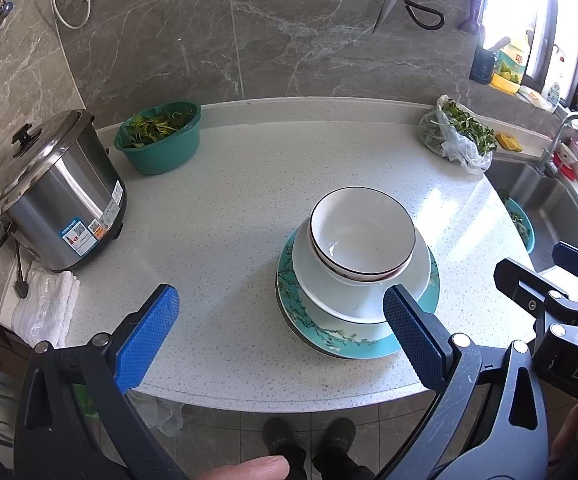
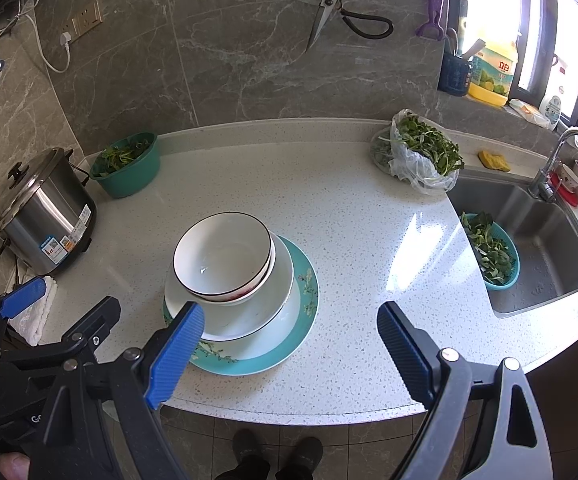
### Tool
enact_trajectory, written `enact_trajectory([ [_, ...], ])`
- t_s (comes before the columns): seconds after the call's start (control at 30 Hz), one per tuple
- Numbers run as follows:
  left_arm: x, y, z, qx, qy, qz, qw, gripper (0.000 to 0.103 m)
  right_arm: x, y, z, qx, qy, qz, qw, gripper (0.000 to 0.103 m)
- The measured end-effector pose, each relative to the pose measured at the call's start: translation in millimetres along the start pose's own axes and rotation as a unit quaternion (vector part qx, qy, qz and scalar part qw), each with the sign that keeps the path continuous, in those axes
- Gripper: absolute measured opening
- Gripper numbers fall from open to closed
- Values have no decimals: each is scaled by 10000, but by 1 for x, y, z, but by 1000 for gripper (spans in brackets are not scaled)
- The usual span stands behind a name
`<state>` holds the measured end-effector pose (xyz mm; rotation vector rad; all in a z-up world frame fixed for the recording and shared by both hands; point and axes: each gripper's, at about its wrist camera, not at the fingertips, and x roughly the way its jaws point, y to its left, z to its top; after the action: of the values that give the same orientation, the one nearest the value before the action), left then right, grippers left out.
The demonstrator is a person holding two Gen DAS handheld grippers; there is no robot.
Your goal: Organize plates and bowls
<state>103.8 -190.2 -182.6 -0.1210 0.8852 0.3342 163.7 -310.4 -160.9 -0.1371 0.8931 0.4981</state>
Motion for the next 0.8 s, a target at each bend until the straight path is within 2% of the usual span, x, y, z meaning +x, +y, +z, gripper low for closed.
enact_trajectory([
  [0.8,6,0,2,-51,46,10,10000,103,6,-1,3,-38,42,22,10000,90],
])
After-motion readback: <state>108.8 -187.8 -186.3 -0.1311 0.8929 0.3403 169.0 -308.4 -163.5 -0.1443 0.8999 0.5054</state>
